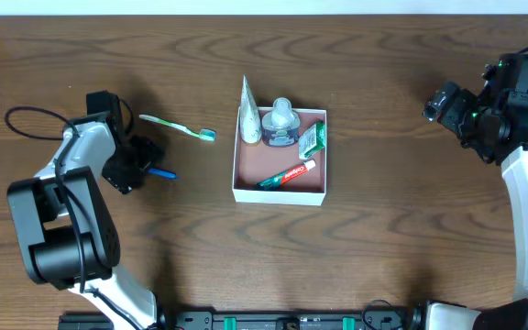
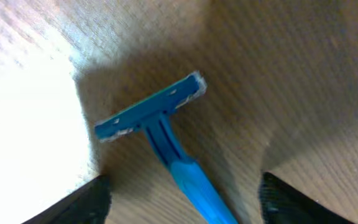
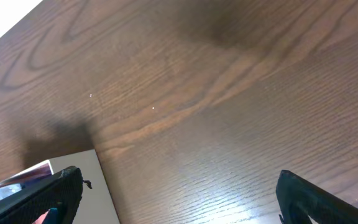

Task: Pack container
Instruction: 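Move the left gripper to the blue razor and grasp its handle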

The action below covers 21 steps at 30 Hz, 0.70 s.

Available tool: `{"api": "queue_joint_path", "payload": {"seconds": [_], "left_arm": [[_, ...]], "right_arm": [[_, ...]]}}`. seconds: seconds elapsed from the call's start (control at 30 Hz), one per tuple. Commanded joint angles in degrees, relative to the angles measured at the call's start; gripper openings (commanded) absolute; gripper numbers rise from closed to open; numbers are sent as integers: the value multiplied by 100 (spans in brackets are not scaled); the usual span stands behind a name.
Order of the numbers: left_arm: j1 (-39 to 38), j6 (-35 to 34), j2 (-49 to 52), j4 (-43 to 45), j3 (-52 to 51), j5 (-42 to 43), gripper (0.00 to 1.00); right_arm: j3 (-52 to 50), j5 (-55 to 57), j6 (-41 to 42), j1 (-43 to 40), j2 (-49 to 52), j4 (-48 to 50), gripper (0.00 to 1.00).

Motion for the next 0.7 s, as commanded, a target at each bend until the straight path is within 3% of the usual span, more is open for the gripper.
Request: {"api": "queue_joint_path", "payload": {"seconds": [0.0,0.43,0.67], "left_arm": [[22,168,354,92,-68,33,66],[22,313,354,70,-66,-66,13],[22,514,328,-72,-55,-39,6]], "right_arm": [[48,24,-46,-26,0,-7,99],[48,22,-46,-26,0,-7,99],[48,22,-46,-26,0,-7,99]]}}
